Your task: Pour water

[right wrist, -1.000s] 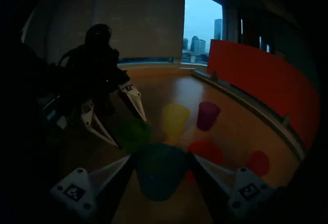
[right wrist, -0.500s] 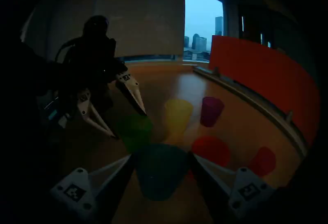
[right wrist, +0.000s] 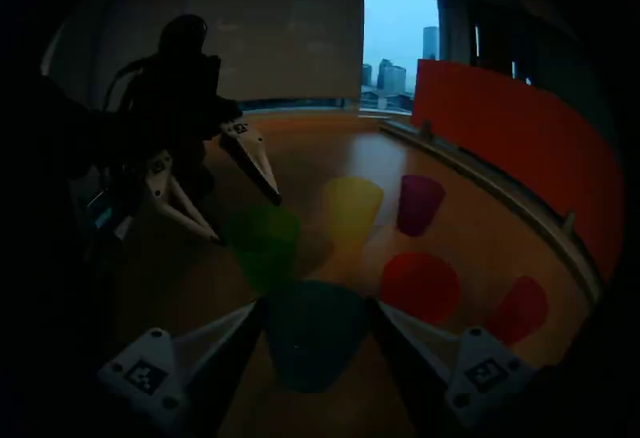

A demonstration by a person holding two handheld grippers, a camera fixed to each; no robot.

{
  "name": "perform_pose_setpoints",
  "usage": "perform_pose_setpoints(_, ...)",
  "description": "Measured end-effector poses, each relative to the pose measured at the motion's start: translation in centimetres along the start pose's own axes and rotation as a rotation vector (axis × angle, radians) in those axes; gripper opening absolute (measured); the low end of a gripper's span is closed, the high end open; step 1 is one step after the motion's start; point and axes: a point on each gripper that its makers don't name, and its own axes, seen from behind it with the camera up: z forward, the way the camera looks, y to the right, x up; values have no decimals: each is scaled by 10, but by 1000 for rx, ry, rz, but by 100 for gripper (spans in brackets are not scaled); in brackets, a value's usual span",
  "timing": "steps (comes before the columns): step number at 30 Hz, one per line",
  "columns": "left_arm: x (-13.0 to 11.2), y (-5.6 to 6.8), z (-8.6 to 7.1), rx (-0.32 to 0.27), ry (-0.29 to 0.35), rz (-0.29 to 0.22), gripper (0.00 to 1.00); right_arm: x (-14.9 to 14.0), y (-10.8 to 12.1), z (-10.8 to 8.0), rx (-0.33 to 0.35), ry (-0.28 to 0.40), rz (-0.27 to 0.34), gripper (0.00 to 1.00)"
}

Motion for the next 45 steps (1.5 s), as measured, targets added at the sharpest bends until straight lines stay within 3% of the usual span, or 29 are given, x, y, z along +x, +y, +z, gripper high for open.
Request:
perform_pose_setpoints(21, 1, -6, -10, 28, 16, -10, 93, -7, -2, -6, -8, 2, 10, 98)
perform_pose_setpoints(45, 6, 2, -11, 13, 19, -8, 96, -17, -4, -19, -44, -14, 37, 99)
